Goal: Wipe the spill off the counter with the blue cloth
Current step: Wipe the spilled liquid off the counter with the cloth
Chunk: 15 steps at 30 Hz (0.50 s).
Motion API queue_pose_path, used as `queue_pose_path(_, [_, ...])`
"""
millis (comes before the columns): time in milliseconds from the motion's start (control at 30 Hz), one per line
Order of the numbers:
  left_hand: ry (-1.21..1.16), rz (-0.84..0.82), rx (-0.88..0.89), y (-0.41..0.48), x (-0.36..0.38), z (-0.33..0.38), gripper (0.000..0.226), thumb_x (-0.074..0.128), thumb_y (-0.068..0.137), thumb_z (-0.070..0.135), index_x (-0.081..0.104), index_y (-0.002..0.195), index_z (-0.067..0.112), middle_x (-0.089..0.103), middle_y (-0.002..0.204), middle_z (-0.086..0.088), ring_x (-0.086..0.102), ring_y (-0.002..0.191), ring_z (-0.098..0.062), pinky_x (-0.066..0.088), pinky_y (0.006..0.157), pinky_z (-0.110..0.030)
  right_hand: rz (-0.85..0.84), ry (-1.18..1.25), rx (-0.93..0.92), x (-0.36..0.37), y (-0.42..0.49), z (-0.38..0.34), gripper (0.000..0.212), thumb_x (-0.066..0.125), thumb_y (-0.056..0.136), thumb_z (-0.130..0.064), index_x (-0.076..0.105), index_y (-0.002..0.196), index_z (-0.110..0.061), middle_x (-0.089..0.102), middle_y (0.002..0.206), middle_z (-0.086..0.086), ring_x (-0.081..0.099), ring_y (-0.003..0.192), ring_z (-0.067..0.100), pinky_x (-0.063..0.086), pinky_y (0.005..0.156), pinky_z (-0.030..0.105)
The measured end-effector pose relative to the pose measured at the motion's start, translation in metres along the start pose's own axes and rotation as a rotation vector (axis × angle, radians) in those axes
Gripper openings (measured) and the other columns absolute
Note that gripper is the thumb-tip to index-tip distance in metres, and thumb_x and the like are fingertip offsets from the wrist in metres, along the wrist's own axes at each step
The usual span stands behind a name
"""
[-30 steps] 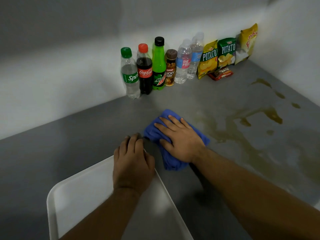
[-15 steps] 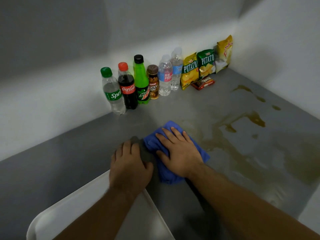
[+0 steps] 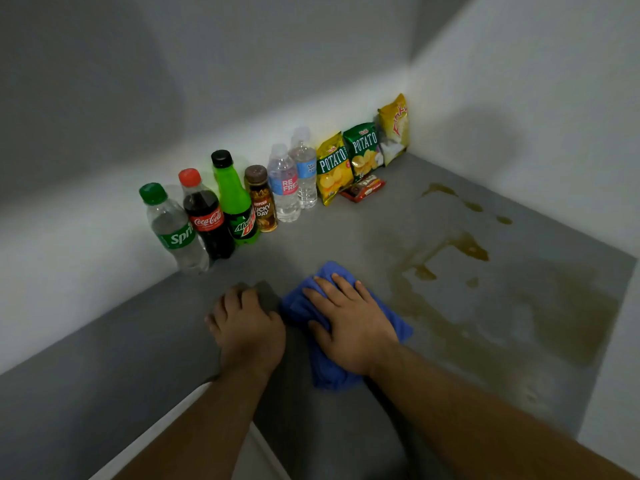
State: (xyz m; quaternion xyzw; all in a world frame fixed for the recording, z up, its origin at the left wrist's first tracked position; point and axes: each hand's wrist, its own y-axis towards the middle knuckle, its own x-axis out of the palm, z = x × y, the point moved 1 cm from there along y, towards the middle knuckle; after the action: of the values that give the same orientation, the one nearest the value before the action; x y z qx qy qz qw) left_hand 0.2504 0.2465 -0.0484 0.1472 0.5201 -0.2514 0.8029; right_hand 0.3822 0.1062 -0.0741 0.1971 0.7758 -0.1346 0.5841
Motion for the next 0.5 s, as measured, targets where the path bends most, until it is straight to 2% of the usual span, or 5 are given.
queue_pose_path(167, [0.105,0.086,0.017,-0.005,0.017,0.003,0.05,0.06,0.09,0.02,0.051,0.136,0.002,0.047,0.145,-0.026,0.039,0.137,-0.05,0.024,0.116,-0.069,-0.007,-0.068,0.167,-0.004,0.043,0.005,0.066,0.026,0.105,-0.058,0.014,0.165,-0.031,0.007,0.174,-0.003,-0.003,0.16,0.027,-0.007,0.126,0.051])
queue_pose_path(267, [0.177,0.057,0.018,-0.003,0.02,0.005,0.051,0.053,0.095,0.032,0.046,0.141,0.01,0.042,0.15,-0.023,0.035,0.14,-0.048,0.023,0.118,-0.068,0.004,-0.039,0.115,0.002,0.029,0.002,0.067,0.027,0.103,-0.058,0.018,0.164,-0.033,0.01,0.174,-0.003,-0.002,0.16,0.026,-0.008,0.126,0.05])
queue_pose_path(367, [0.204,0.028,0.03,-0.002,0.022,0.002,0.054,0.046,0.098,0.041,0.043,0.144,0.014,0.037,0.154,-0.021,0.03,0.144,-0.046,0.02,0.119,-0.067,0.048,0.005,0.024,0.004,-0.004,0.008,0.065,0.031,0.1,-0.057,0.027,0.161,-0.035,0.019,0.172,-0.006,0.006,0.16,0.024,0.002,0.128,0.05])
queue_pose_path(433, [0.204,0.029,0.039,-0.003,0.021,0.003,0.054,0.047,0.098,0.043,0.043,0.143,0.014,0.037,0.155,-0.021,0.028,0.145,-0.046,0.018,0.12,-0.067,0.065,0.027,0.013,0.003,-0.012,0.015,0.063,0.036,0.099,-0.055,0.033,0.159,-0.035,0.025,0.17,-0.006,0.012,0.159,0.023,0.008,0.128,0.051])
queue_pose_path(500, [0.207,0.036,0.035,-0.003,0.022,0.004,0.054,0.048,0.097,0.043,0.044,0.142,0.014,0.037,0.155,-0.022,0.028,0.145,-0.046,0.018,0.12,-0.067,0.066,0.022,0.047,-0.002,-0.004,0.016,0.062,0.037,0.1,-0.054,0.033,0.159,-0.035,0.024,0.17,-0.007,0.012,0.159,0.024,0.007,0.128,0.052])
